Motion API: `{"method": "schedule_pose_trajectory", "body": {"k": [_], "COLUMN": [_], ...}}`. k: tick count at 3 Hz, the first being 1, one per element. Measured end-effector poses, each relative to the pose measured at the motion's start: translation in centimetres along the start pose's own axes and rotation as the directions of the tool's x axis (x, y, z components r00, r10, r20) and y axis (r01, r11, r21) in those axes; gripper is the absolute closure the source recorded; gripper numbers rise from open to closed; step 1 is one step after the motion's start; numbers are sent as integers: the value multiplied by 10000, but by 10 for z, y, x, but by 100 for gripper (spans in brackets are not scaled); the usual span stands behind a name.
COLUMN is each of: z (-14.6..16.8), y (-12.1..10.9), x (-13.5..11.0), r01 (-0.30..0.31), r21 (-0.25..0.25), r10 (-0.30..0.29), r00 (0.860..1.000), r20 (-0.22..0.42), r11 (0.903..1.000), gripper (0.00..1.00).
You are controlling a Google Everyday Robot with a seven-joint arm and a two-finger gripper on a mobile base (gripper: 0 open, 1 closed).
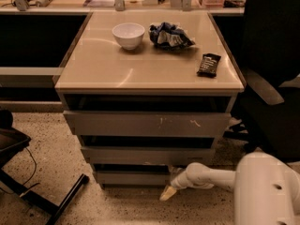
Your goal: Open bottom drawer
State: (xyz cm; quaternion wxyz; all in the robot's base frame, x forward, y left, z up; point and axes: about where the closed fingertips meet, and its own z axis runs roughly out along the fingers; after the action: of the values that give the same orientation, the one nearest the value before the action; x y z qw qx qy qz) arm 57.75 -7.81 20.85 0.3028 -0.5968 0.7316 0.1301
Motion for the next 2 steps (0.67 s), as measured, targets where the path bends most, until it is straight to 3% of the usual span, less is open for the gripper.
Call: {"method": "schedule_pose_trajectory", "body": {"k": [1,2], "z": [10,14], "y": [-4,-1], "x": [21,18], "r01": [-581,-573], "r21": [-206,-204], "r10": [608,600], "r00": [9818,9826], "r20": [1797,1760], "r11": [9981,9981], "gripper": [0,0]}}
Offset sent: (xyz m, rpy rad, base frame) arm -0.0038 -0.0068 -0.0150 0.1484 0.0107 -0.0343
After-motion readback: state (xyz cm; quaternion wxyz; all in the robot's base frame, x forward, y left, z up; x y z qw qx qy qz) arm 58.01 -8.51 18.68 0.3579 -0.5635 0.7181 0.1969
